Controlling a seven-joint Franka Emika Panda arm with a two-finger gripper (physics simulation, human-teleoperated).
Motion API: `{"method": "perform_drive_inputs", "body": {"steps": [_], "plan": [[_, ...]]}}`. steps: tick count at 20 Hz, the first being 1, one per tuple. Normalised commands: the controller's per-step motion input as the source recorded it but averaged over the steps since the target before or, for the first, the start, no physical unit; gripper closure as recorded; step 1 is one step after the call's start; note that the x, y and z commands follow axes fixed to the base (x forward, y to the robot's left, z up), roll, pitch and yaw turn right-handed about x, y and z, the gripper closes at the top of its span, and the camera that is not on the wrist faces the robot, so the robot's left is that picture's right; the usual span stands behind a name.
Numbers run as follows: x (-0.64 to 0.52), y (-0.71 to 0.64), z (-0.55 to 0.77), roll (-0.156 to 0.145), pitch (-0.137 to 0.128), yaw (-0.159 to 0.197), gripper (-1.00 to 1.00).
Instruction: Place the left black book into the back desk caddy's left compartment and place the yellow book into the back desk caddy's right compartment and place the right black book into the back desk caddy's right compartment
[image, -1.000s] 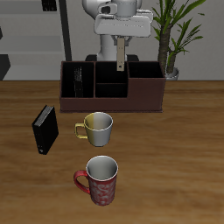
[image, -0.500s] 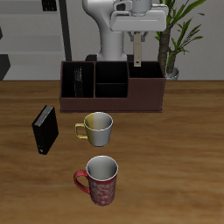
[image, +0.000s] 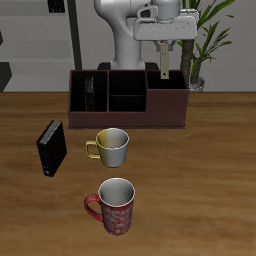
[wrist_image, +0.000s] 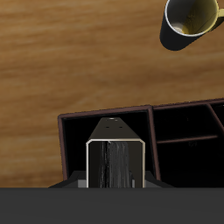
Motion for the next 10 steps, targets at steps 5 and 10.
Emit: {"method": "perform_drive_inputs", "body": {"steps": [5,10], "plan": [[-0.05,-0.03,-0.08,-0.032,0.007,-0.002,1.0],[-0.09,-0.01,-0.1,0.012,0.005,-0.012,1.0]]}}
